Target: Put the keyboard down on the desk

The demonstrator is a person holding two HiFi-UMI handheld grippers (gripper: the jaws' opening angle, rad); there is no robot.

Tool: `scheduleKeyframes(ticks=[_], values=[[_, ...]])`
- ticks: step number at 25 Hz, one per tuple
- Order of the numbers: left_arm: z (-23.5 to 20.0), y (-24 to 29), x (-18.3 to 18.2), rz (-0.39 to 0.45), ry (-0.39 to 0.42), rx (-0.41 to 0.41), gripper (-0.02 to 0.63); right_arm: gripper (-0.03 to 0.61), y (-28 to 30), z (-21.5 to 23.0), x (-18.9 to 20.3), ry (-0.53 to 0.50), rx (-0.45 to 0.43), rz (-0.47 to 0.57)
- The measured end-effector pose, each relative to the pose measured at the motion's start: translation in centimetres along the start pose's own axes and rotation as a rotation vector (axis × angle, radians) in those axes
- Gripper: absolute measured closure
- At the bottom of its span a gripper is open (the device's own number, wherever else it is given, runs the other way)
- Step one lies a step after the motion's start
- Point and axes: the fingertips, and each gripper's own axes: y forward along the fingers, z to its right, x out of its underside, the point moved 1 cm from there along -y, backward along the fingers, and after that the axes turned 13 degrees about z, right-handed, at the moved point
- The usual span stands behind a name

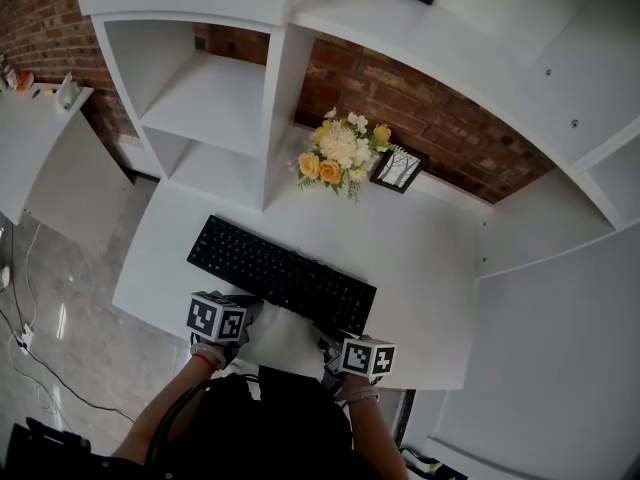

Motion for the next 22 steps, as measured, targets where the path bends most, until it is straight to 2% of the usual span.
scheduleKeyframes(ticks=[6,10,15,17,20,22], values=[[-0.3,-0.6,-0.5,0.029,-0.02,0.012,0.621,0.577,0.1,0.0,0.2,-0.007,0.005,-0.005],[-0.3,-1.0,-0.7,0.033,-0.001,0.024,0.621,0.577,-0.1,-0.4,0.0,-0.031,-0.01,0.005],[-0.6,-1.9,-1.9,0.104,0.05,0.027,0.621,0.577,-0.8,-1.0,-1.2,-0.096,-0.02,0.092],[-0.5,-2.5,-2.7,0.14,0.104,0.026,0.621,0.577,-1.3,-1.3,-1.9,-0.143,-0.023,0.148],[0.0,-3.5,-4.1,0.166,0.293,-0.005,0.621,0.577,-2.0,-2.0,-3.1,-0.236,-0.015,0.228],[0.9,-4.3,-5.4,0.211,0.369,-0.014,0.621,0.577,-2.5,-2.5,-4.0,-0.298,-0.009,0.28]])
